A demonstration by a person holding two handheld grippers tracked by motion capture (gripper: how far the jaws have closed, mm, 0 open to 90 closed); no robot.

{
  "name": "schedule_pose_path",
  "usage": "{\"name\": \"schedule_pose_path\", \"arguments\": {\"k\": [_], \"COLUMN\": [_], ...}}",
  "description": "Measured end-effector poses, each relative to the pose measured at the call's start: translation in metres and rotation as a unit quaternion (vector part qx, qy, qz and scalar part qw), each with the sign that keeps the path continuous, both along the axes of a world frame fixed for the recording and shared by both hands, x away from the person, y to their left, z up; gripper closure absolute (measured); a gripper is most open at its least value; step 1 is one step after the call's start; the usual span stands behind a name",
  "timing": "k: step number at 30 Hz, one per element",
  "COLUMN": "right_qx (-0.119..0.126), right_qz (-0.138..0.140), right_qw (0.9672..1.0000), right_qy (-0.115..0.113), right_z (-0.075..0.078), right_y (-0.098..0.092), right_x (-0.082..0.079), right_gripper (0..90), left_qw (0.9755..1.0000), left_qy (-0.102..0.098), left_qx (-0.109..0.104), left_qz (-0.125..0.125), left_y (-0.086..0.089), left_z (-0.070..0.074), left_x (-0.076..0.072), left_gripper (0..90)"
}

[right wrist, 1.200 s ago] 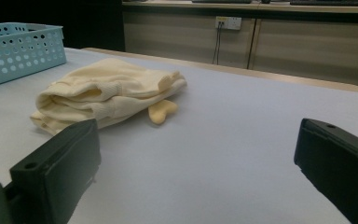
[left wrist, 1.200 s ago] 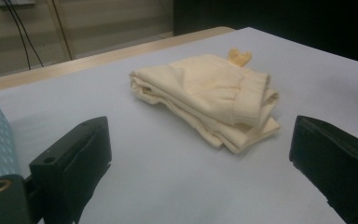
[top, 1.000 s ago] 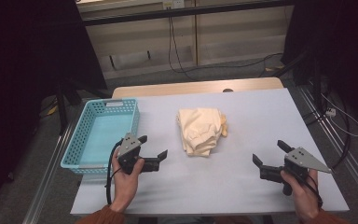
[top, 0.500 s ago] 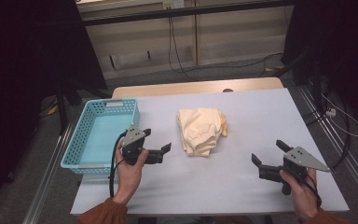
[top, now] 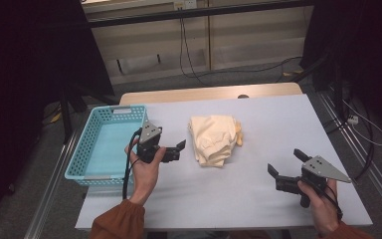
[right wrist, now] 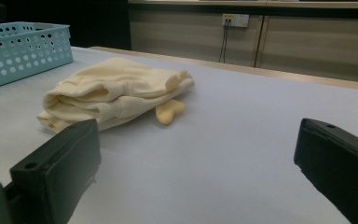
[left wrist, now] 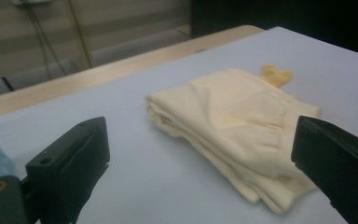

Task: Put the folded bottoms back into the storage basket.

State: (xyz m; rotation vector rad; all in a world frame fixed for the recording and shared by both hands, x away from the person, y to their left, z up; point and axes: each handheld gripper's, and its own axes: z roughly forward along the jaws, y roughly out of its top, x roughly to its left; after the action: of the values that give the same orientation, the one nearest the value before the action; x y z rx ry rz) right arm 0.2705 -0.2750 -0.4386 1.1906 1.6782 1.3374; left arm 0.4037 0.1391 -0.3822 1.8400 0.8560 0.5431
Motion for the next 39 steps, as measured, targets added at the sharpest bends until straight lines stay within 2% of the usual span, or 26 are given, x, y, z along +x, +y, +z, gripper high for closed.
{"name": "schedule_pose_path", "arguments": {"k": [2,5,8,12,13,15,17,21,22,24,26,29,32,33,34,35,37,39], "right_qx": [0.0,0.0,0.0,0.0,0.0,-0.001,-0.001,0.0,0.0,0.001,0.0,0.0,0.0,-0.001,-0.001,-0.001,0.0,-0.001], "right_qz": [-0.001,0.0,0.001,0.004,0.004,0.005,0.004,0.006,0.006,0.006,0.007,0.008,0.007,0.007,0.007,0.007,0.007,0.008], "right_qw": [1.0,1.0,1.0,1.0,1.0,1.0,1.0,1.0,1.0,1.0,1.0,1.0,1.0,1.0,1.0,1.0,1.0,1.0], "right_qy": [-0.001,0.001,0.004,0.003,0.002,0.002,0.002,0.002,0.001,0.002,0.002,0.002,0.002,0.002,0.002,0.002,0.003,0.003], "right_z": [0.0,0.0,0.0,0.0,0.0,0.0,0.0,0.0,0.0,0.0,0.0,0.0,0.0,0.0,0.0,0.0,0.0,0.0], "right_y": [0.0,0.001,0.001,0.002,0.002,0.001,0.001,0.001,0.001,0.001,0.001,0.002,0.001,0.001,0.001,0.001,0.001,0.002], "right_x": [0.0,0.0,0.001,0.001,0.0,0.0,0.0,0.0,0.0,0.0,0.0,0.0,0.0,0.0,0.0,0.0,0.0,0.001], "right_gripper": [0.4,0.4,0.4,0.4,0.4,0.4,0.4,0.5,0.4,0.5,0.6,0.6,0.6,0.6,0.6,0.6,0.5,0.5], "left_qw": [1.0,1.0,0.9995,0.9994,0.9993,0.9984,0.9974,0.9982,0.9982,0.9981,0.9976,0.9974,0.9971,0.997,0.997,0.9957,0.9939,0.9929], "left_qy": [0.007,0.005,0.007,0.011,0.015,0.033,0.062,0.049,0.049,0.054,0.061,0.068,0.072,0.073,0.073,0.086,0.106,0.117], "left_qx": [0.002,-0.004,-0.012,-0.016,-0.023,-0.029,-0.013,0.009,0.009,0.023,0.024,0.008,0.009,0.02,0.02,0.033,0.022,0.018], "left_qz": [-0.004,-0.001,-0.028,-0.028,-0.025,-0.035,-0.034,-0.032,-0.032,-0.017,-0.023,-0.023,-0.019,-0.015,-0.015,-0.012,-0.019,-0.013], "left_y": [0.0,0.0,-0.001,-0.003,-0.005,-0.008,-0.013,-0.021,-0.021,-0.027,-0.03,-0.033,-0.036,-0.039,-0.039,-0.041,-0.043,-0.043], "left_z": [0.0,-0.001,0.002,0.004,0.004,0.003,0.001,-0.002,-0.002,-0.003,-0.003,-0.003,-0.004,-0.005,-0.005,-0.004,-0.005,-0.007], "left_x": [0.005,0.01,0.016,0.019,0.023,0.029,0.034,0.036,0.036,0.039,0.041,0.046,0.049,0.052,0.052,0.055,0.059,0.063], "left_gripper": [5.0,5.2,7.4,6.9,6.9,6.9,7.0,7.5,7.5,7.5,7.4,7.2,6.4,6.6,6.7,7.0,7.5,7.8]}}
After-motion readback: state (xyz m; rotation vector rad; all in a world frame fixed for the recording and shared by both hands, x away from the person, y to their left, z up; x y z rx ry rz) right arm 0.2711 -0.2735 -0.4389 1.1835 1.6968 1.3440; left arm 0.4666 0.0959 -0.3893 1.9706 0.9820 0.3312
